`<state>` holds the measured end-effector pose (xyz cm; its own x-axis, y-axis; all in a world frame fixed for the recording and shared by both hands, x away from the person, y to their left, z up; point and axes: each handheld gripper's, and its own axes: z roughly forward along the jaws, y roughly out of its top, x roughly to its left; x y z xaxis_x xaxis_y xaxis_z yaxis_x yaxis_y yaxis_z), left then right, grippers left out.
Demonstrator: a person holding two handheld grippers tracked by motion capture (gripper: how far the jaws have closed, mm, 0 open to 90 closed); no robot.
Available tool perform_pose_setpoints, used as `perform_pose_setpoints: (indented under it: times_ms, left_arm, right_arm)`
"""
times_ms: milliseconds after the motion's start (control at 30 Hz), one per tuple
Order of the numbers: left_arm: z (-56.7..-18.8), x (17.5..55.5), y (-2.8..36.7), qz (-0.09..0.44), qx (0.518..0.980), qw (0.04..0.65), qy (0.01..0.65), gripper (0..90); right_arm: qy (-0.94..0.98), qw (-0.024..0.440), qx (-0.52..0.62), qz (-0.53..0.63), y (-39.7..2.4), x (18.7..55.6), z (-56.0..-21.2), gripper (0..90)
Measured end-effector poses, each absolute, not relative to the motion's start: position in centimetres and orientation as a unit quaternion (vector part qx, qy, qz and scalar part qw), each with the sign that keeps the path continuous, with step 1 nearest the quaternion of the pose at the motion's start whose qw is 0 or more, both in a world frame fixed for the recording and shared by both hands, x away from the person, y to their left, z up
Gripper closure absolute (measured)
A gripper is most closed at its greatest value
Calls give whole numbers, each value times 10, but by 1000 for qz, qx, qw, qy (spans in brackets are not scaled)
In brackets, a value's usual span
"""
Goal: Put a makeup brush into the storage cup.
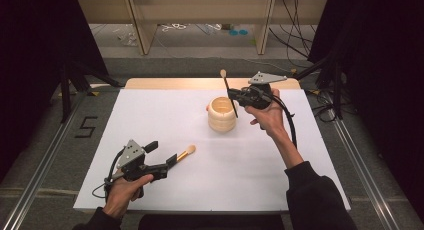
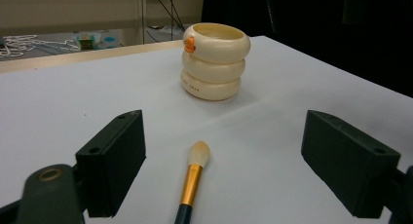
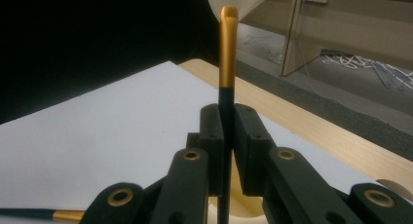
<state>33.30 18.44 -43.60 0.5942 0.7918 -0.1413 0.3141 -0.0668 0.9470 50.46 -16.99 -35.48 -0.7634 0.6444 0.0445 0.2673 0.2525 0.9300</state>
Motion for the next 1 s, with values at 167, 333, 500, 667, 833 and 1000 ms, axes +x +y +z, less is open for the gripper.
perform_pose_setpoints:
  times_ms: [167,333,500,667,833,1000]
  left_arm:
    - [-436,333,184,213,697,557,397,161]
    - [-436,333,184,214,698,557,396,161]
    - [-436,333,184,213,698,557,396,161]
    - [-436,333,184,214,698,557,397,161]
    - [-436,332,183,207,699,558,397,161]
    - [-437,333,183,205,699,558,398,161]
  right_arm:
    - [764,174,300,544,-170,512,-358,832]
    - [762,176,306,542,-170,518,-361,832]
    - [757,178,306,549,-169,524,-359,831]
    - [753,183,304,555,-165,527,-357,832]
    - [752,184,305,555,-163,530,-359,832]
    - [748,185,305,560,-159,535,-362,832]
